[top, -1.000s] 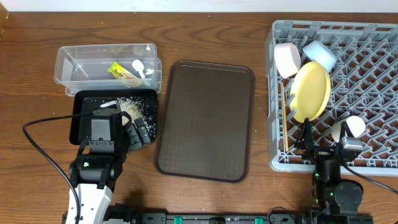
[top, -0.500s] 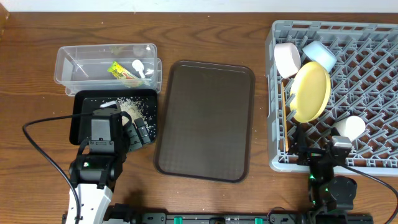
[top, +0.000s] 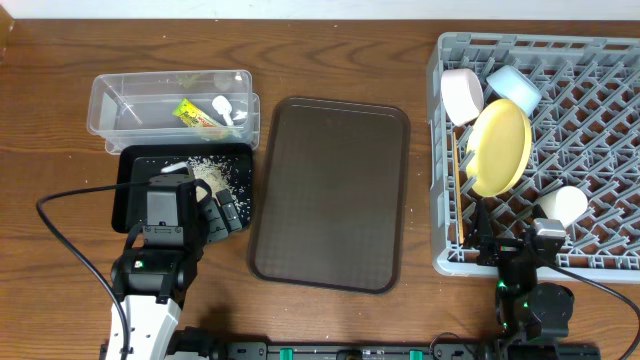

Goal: Sort waste into correct bins and load items into the dishwasher rack

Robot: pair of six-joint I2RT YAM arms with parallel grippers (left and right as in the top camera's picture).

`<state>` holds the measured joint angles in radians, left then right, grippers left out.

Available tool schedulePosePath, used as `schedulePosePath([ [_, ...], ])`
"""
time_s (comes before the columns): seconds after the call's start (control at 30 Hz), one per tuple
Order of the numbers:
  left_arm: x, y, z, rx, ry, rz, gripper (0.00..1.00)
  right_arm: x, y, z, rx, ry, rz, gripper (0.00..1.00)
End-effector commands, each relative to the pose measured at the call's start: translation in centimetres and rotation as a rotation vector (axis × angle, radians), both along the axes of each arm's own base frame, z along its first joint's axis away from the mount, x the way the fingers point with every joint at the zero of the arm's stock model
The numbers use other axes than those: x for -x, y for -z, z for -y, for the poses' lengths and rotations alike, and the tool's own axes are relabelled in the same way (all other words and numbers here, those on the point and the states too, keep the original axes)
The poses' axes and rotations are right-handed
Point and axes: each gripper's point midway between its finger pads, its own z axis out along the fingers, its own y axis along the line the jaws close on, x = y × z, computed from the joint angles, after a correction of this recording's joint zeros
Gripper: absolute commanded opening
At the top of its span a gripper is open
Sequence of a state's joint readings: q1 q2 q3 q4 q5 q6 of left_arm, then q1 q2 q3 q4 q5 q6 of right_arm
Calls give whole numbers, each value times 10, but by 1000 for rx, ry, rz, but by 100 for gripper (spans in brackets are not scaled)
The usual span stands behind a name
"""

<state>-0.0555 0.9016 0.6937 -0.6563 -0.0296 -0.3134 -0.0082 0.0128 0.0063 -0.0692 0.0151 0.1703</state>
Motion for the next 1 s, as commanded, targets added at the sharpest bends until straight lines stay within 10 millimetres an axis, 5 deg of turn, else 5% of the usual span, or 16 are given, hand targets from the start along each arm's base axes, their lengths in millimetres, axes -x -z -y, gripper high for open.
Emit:
schedulePosePath([
  [0.0,1,1,-1,-10,2,-4,98,0,0,-3,18,-12,2,99],
  [0.73,1,1,-1,-10,2,-4,98,0,0,-3,18,-12,2,99],
  [0.97,9,-19,-6,-28,-15,92,98,0,0,-3,18,-12,2,99],
])
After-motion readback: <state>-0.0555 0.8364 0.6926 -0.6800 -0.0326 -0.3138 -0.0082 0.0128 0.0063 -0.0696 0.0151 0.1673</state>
